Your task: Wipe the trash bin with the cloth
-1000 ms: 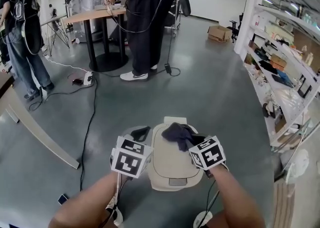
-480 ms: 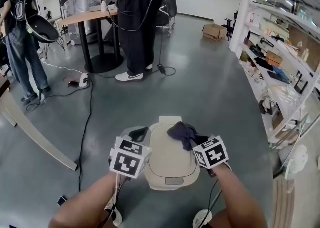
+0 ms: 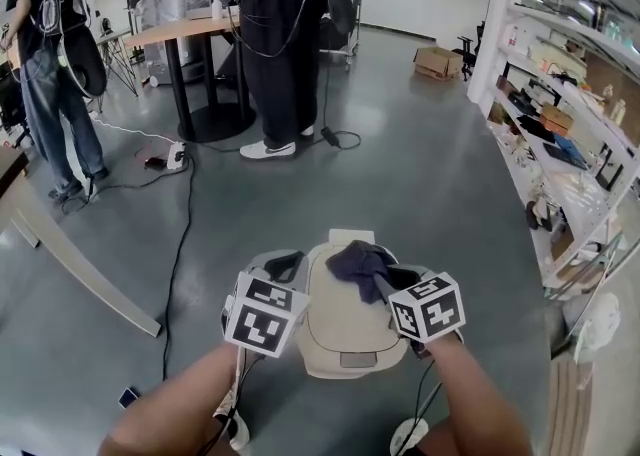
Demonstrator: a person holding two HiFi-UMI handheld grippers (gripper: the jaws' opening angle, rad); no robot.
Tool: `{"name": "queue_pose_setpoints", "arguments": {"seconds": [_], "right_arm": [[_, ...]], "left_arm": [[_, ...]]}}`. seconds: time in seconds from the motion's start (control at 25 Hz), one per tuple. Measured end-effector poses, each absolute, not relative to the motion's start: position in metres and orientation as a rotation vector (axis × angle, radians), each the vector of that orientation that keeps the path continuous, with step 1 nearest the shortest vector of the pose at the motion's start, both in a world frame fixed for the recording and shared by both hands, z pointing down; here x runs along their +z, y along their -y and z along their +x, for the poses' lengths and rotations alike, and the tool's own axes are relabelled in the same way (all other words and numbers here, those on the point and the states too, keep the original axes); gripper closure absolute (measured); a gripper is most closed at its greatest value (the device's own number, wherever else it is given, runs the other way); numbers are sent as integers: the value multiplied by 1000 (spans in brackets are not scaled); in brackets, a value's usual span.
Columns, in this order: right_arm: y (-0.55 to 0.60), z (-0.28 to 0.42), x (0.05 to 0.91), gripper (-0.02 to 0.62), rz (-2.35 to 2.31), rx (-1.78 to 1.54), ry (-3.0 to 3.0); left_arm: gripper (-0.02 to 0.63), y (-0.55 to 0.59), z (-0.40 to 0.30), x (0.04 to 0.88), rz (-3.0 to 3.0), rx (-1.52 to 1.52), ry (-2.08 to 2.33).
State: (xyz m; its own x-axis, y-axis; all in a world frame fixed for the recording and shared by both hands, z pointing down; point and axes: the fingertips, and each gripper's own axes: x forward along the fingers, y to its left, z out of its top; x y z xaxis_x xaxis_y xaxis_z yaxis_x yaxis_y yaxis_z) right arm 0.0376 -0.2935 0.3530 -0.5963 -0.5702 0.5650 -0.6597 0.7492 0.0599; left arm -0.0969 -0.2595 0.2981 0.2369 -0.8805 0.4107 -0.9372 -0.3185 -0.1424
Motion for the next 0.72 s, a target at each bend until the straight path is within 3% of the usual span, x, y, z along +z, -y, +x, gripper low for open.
{"name": "queue_pose_setpoints", "arguments": {"seconds": [0.44, 0.72], "right_arm": [[233, -41, 344, 543, 676, 144, 2479], [210, -55, 364, 543, 545, 133, 2437]], "left_arm": [[606, 250, -124, 299, 2321, 629, 1777], [606, 245, -134, 302, 2309, 646, 1780]]}}
